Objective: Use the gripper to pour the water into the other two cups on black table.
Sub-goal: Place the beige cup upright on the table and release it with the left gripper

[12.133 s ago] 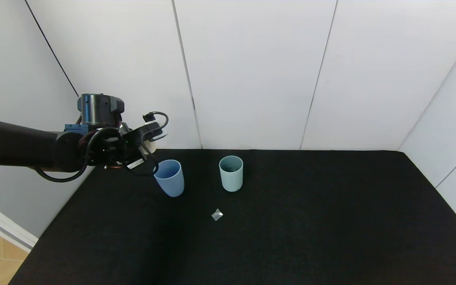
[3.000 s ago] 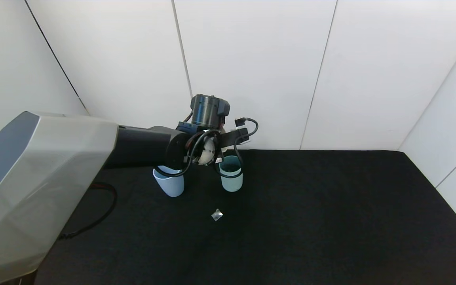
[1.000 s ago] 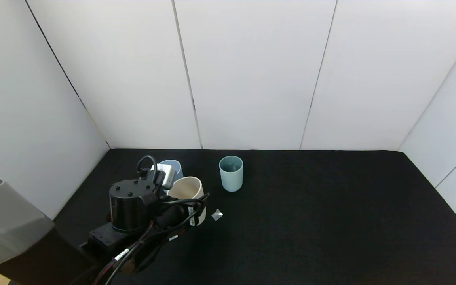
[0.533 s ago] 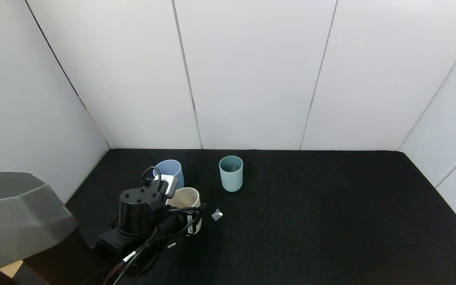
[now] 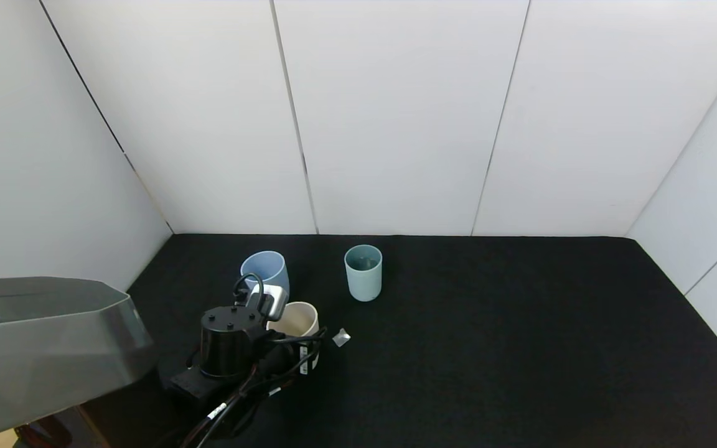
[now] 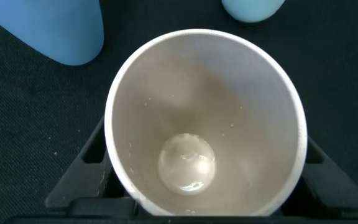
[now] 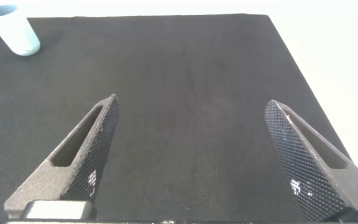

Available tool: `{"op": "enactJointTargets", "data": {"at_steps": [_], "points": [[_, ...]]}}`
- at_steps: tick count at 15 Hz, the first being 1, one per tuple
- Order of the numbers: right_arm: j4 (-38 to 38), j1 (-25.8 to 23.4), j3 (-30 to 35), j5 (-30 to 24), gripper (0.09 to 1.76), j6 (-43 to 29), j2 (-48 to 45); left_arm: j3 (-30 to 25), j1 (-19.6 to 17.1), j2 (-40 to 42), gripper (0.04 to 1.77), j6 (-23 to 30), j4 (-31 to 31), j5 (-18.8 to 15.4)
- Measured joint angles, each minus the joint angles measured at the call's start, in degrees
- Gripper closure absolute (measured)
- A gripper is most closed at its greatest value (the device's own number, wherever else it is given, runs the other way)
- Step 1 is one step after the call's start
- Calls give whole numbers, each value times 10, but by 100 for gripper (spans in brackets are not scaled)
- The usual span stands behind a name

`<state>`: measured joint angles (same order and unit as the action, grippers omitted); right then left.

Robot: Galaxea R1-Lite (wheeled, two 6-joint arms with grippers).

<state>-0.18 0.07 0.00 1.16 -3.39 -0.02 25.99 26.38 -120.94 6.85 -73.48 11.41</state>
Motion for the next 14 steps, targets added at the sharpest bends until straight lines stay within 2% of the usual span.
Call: {"op": "enactJointTargets", "data": {"at_steps": [3,4,7,14], "points": [[0,0,0,0,14,0,0,-1,0,-4,53,0,-3,0],[0,0,0,0,14,0,0,-3,0,-3,44,0,-3,0],[0,0,0,0,14,0,0,-4,1,-3,33,0,-1,-1],[0,0,0,0,14,0,0,-19,4,40,19,-15,1,-5]]}}
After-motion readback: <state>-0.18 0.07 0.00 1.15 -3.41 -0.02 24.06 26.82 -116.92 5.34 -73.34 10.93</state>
